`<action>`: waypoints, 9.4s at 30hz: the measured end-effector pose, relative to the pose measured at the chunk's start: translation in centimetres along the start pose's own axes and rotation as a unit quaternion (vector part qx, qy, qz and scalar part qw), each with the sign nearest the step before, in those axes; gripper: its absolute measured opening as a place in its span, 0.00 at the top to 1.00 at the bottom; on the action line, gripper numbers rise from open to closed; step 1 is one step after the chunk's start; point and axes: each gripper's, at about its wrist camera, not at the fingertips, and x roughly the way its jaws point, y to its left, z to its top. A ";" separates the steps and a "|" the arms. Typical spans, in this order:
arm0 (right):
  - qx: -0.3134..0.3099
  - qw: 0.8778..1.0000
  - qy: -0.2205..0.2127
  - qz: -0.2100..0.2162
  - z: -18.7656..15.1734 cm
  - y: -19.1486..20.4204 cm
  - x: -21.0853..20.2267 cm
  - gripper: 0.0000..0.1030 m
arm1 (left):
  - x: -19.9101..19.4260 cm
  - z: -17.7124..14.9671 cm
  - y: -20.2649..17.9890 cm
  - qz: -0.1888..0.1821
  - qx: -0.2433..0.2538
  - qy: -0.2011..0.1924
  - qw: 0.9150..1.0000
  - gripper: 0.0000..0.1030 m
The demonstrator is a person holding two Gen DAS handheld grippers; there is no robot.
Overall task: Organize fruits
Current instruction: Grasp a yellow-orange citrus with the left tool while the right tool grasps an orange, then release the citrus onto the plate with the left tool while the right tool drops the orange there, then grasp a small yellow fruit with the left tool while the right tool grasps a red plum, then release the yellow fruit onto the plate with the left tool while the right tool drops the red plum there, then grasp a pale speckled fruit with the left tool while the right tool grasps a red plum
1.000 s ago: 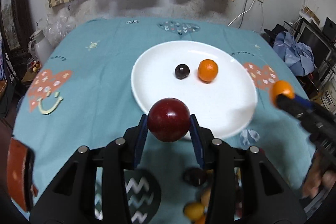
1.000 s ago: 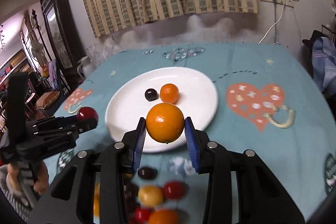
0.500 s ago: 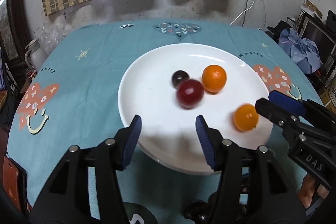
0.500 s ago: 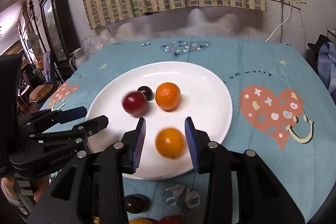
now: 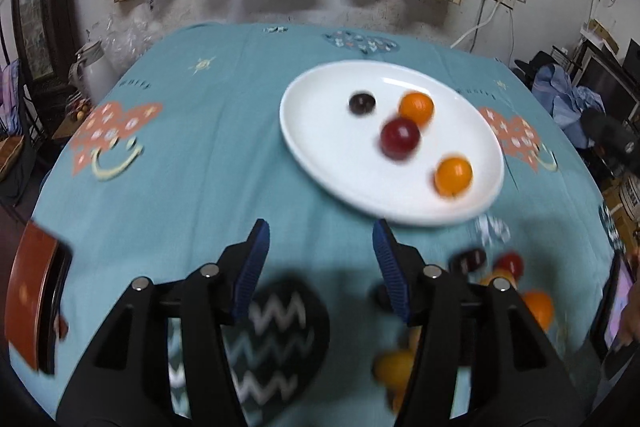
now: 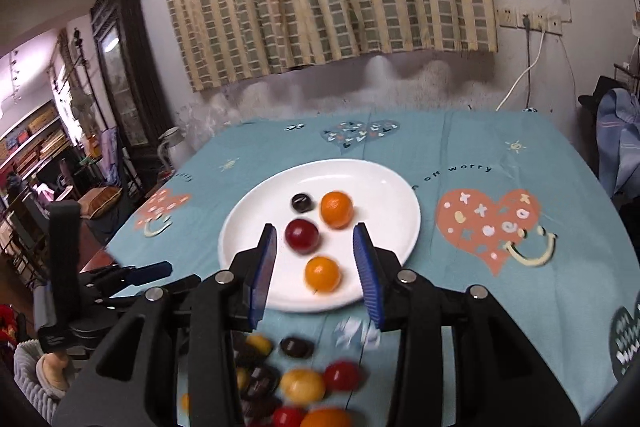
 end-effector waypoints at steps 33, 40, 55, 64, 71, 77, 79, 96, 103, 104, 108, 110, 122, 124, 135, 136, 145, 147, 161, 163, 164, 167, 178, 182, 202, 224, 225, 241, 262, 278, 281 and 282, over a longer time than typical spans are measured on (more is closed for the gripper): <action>-0.034 0.999 0.024 -0.019 -7.5 0.4 -4.4 0.57 | -2.0 -10.5 -6.1 -0.038 0.068 0.056 0.995 0.58; -0.027 0.997 0.062 -0.024 -8.2 -0.4 -2.9 0.57 | -3.1 -10.2 -5.1 -0.014 0.053 0.027 0.998 0.59; -0.006 0.990 0.142 0.000 -11.2 -0.9 1.6 0.57 | -4.6 -9.5 -1.1 -0.006 0.000 0.005 1.000 0.59; 0.038 0.987 0.151 0.031 -11.2 -2.4 1.7 0.62 | -3.8 -9.6 -0.6 -0.012 -0.010 0.021 1.000 0.59; 0.044 0.996 0.077 0.022 -9.0 -2.4 -1.5 0.62 | -4.0 -8.8 -0.1 -0.011 -0.021 0.013 1.000 0.59; 0.033 0.999 0.020 0.020 -2.8 -1.6 -2.5 0.62 | -3.7 -2.8 -0.2 -0.004 0.008 0.007 1.000 0.59; 0.027 0.999 0.015 0.014 -0.8 -1.4 -0.8 0.62 | -2.9 -0.4 -0.3 -0.007 0.004 0.005 1.000 0.59; 0.092 0.992 0.082 -0.016 0.1 -5.6 12.8 0.60 | 7.8 6.1 -2.5 -0.018 0.013 0.029 0.999 0.45; 0.093 0.995 0.045 -0.002 1.2 -4.8 9.3 0.60 | 5.3 5.1 -2.0 -0.016 0.002 0.022 1.000 0.45; 0.091 0.995 0.039 0.001 1.3 -4.4 8.3 0.60 | 4.5 4.6 -1.9 -0.016 0.002 0.019 1.000 0.45; 0.067 0.997 0.024 0.012 1.0 -2.5 4.5 0.58 | 1.1 1.4 -1.9 0.001 0.012 0.011 1.000 0.42; 0.044 0.999 0.018 0.009 0.1 -1.3 2.3 0.57 | -0.3 -0.4 -2.2 0.006 0.020 0.012 1.000 0.34; -0.014 1.000 -0.010 0.003 -5.3 0.4 -4.7 0.57 | -3.1 -9.3 -2.8 0.001 0.074 0.015 0.997 0.33; -0.021 1.000 -0.008 0.003 -5.7 0.5 -4.7 0.57 | -2.6 -9.2 -2.9 0.002 0.076 0.017 0.997 0.33; -0.019 1.000 0.006 0.009 -6.0 0.3 -4.2 0.57 | 0.1 -8.5 -5.2 -0.019 0.118 0.036 0.992 0.52; -0.019 1.000 0.006 0.009 -6.1 0.3 -4.2 0.57 | 0.3 -8.6 -5.2 -0.025 0.119 0.040 0.992 0.58; -0.034 0.999 0.024 0.011 -6.8 1.1 -3.6 0.57 | 0.1 -8.6 -4.7 -0.041 0.104 0.038 0.993 0.74; -0.041 0.998 0.040 0.005 -7.5 1.4 -3.2 0.57 | -0.4 -8.5 -3.9 -0.043 0.087 0.036 0.995 0.74; -0.101 0.985 0.136 0.018 -12.9 5.1 -0.5 0.57 | -2.8 -8.3 -0.2 -0.014 0.021 0.009 1.000 0.74; -0.105 0.984 0.140 0.018 -13.2 5.3 -0.3 0.57 | -2.9 -8.3 -0.2 -0.015 0.023 0.007 1.000 0.74; -0.106 0.984 0.140 0.018 -13.3 5.4 -0.2 0.57 | -3.0 -8.3 -0.2 -0.015 0.024 0.006 1.000 0.74; -0.109 0.983 0.145 0.019 -13.5 5.6 0.1 0.57 | -3.0 -8.3 -0.3 -0.017 0.026 0.005 1.000 0.74; -0.088 0.985 0.144 0.038 -13.2 4.9 0.3 0.62 | -2.6 -8.4 -0.3 -0.013 0.027 0.011 1.000 0.74; -0.062 0.992 0.099 0.048 -10.4 4.0 -1.8 0.62 | -2.8 -7.1 0.2 -0.027 0.009 0.017 0.999 0.74; 0.048 0.997 0.061 -0.025 1.0 -4.1 11.9 0.61 | 9.4 8.4 -0.8 -0.021 -0.005 0.022 1.000 0.74; -0.008 1.000 -0.005 0.024 0.7 1.7 -0.2 0.58 | 0.6 1.0 -0.8 -0.003 0.000 0.002 1.000 0.51; -0.011 1.000 -0.003 0.021 0.1 1.9 -0.8 0.57 | 0.2 0.2 -0.8 0.000 0.002 0.004 1.000 0.51; -0.010 1.000 0.018 0.011 -7.3 0.8 -4.7 0.57 | -3.4 -8.0 -3.5 -0.010 0.072 -0.027 0.997 0.51; -0.015 0.999 0.046 0.003 -8.1 0.8 -3.3 0.57 | 0.4 -8.8 -5.9 -0.033 0.113 0.031 0.993 0.58; -0.064 0.987 0.148 -0.004 -11.9 2.2 2.4 0.57 | -1.3 -7.7 -3.2 -0.013 0.065 0.002 0.998 0.61; -0.060 0.986 0.153 0.000 -11.8 2.3 3.4 0.57 | -1.1 -7.6 -2.7 -0.011 0.056 0.007 0.998 0.61; -0.057 0.986 0.160 0.003 -11.9 2.3 3.9 0.57 | -1.1 -7.6 -2.6 -0.010 0.053 0.007 0.999 0.61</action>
